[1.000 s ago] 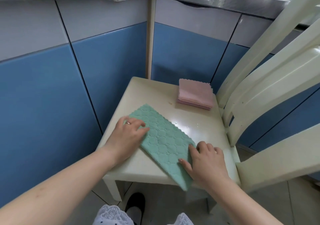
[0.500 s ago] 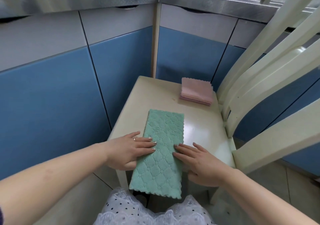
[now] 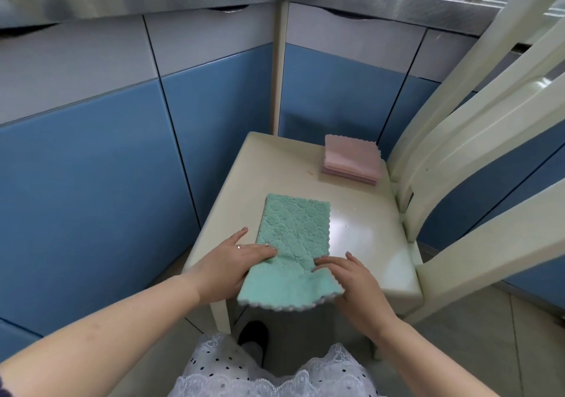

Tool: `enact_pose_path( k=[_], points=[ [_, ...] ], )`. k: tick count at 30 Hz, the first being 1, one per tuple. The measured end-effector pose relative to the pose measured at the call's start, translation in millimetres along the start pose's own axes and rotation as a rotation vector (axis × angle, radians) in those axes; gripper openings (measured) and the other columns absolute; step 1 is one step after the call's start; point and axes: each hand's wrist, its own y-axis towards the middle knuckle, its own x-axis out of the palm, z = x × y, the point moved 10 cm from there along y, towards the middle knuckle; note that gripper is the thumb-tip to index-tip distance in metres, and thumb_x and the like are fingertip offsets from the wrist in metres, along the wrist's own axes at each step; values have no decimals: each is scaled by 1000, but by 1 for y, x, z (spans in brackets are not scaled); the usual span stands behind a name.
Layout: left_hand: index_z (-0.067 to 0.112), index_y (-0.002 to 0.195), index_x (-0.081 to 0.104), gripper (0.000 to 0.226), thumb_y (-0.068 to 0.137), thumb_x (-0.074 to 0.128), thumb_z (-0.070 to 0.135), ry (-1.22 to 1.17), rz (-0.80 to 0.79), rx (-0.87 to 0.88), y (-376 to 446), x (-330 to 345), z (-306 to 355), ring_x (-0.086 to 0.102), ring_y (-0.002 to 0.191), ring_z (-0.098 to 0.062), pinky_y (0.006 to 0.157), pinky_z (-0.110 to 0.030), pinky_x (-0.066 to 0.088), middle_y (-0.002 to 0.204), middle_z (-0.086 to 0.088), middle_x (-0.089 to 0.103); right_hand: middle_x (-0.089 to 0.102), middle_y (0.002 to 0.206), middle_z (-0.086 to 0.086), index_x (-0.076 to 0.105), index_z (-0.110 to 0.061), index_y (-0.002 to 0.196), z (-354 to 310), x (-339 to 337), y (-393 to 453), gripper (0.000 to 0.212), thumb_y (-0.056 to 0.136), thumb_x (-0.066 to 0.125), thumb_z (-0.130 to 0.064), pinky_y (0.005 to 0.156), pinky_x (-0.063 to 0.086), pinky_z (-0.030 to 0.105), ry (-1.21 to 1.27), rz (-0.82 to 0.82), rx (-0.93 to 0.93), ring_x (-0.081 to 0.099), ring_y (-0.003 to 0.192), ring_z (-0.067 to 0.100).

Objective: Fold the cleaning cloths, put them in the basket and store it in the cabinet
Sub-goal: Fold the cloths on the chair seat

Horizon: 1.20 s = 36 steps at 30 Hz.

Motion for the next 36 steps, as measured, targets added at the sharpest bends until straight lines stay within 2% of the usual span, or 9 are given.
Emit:
enact_pose_path(
  k=[2, 5, 9, 11, 15, 21, 25, 30, 36],
  points=[
    [25, 133, 50, 45, 90, 39, 31, -169, 16, -184, 6, 2, -16, 55, 117, -8, 117, -37, 20, 127, 11, 60, 66, 97, -12, 68, -24, 95, 9, -5, 8, 23, 87, 46, -25, 86, 44, 24, 136, 2, 168, 57, 92, 9],
    [27, 103, 63, 45, 88, 33, 57, -461, 224, -438, 11, -12, -38, 61, 83, -13, 81, -35, 47, 87, 12, 68, 50, 63, -10, 47, -28, 63, 23, -16, 20, 33, 95, 48, -22, 58, 33, 19, 257, 96, 344, 46, 64, 9],
    [19, 97, 60, 28, 96, 43, 41, -518, 227, -634, 24, -14, -52, 57, 69, -15, 63, -31, 43, 76, 4, 63, 35, 54, -5, 33, -18, 58, 38, -20, 38, 41, 96, 48, -25, 50, 25, 24, 272, 125, 494, 32, 53, 11],
    [18, 103, 59, 27, 97, 42, 38, -489, 208, -689, 30, -14, -58, 52, 64, -13, 59, -29, 39, 72, 5, 59, 44, 57, -3, 39, -15, 62, 46, -16, 48, 38, 96, 45, -30, 52, 27, 28, 227, 76, 557, 39, 56, 15],
    [21, 148, 23, 54, 98, 39, 36, -423, 120, -816, 40, -7, -72, 57, 109, -24, 88, -35, 48, 121, -4, 61, 62, 71, 7, 56, -7, 74, 61, -7, 63, 33, 94, 44, -30, 55, 35, 30, 127, -20, 671, 53, 68, 23],
    [20, 143, 27, 48, 98, 37, 32, -214, 67, -836, 53, -5, -79, 60, 88, -27, 68, -34, 47, 100, -6, 65, 68, 82, 8, 63, -7, 84, 75, 2, 69, 31, 93, 46, -31, 63, 43, 31, 110, -59, 727, 62, 80, 25],
    [23, 142, 27, 51, 95, 41, 36, -113, 56, -822, 56, -8, -78, 55, 107, -24, 85, -36, 41, 119, -2, 56, 64, 94, 5, 57, -13, 100, 79, -2, 69, 26, 94, 47, -35, 67, 39, 30, 129, -41, 747, 59, 85, 23],
    [20, 147, 24, 50, 98, 31, 23, 123, 109, -553, 86, -22, -52, 17, 143, -13, 117, -42, 9, 154, 5, 24, 52, 130, 18, 56, -6, 125, 31, -30, 103, 38, 89, 51, -14, 99, 40, 39, -98, 300, 325, 50, 119, 34],
    [18, 151, 6, 52, 100, 20, 23, 132, -206, -581, 98, 25, -56, -3, 146, -11, 116, -53, 0, 159, 5, -2, 8, 159, 0, 16, -20, 150, 11, 49, 127, 52, 99, 23, -27, 117, 2, 43, -188, -177, 237, 3, 147, 17]
  ],
)
